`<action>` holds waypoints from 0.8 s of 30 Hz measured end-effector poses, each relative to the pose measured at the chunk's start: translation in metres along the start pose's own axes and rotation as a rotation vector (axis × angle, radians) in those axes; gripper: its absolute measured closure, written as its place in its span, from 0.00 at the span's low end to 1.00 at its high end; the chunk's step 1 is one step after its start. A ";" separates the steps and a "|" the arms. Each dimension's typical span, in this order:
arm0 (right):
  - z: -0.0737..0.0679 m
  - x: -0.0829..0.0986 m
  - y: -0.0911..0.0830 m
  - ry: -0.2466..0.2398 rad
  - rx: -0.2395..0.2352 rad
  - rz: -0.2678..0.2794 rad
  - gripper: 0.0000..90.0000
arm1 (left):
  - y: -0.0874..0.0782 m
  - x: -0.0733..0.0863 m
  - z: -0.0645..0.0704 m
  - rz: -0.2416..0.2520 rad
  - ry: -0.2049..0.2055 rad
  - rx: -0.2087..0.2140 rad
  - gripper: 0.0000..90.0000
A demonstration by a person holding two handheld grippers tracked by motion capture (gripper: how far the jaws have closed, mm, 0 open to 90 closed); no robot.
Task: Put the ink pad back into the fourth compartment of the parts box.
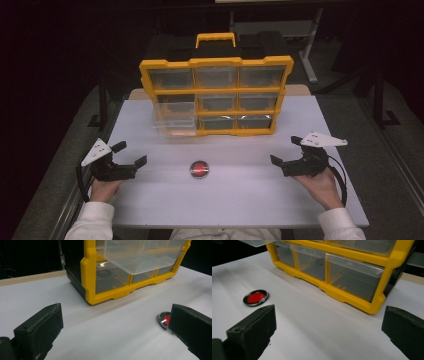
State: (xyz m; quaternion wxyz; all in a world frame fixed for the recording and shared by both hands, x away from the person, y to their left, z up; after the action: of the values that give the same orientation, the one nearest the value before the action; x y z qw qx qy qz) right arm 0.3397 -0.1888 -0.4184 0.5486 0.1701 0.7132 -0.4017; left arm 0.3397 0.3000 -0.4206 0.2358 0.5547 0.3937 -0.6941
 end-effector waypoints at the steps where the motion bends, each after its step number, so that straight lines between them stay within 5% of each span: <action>1: -0.002 -0.002 0.003 -0.008 -0.007 -0.003 0.00 | 0.000 0.000 0.000 0.003 0.000 0.002 0.00; 24: -0.026 -0.008 0.033 -0.060 -0.073 -0.068 0.00 | 0.000 0.000 0.001 -0.006 0.008 -0.005 0.00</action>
State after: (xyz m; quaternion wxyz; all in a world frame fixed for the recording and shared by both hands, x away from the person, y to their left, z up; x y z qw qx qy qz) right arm 0.3480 -0.1467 -0.4216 0.5617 0.1134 0.7159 -0.3989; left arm 0.3393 0.2995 -0.4207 0.2335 0.5559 0.3979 -0.6914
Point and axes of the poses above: each handheld gripper's, and its own axes: y roughly forward along the jaws, x roughly out of its underside, z roughly to its right, the point moved 6 cm from there along y, roughly forward along the jaws, and after that the axes turned 3 degrees about z, right-handed, at the moved point
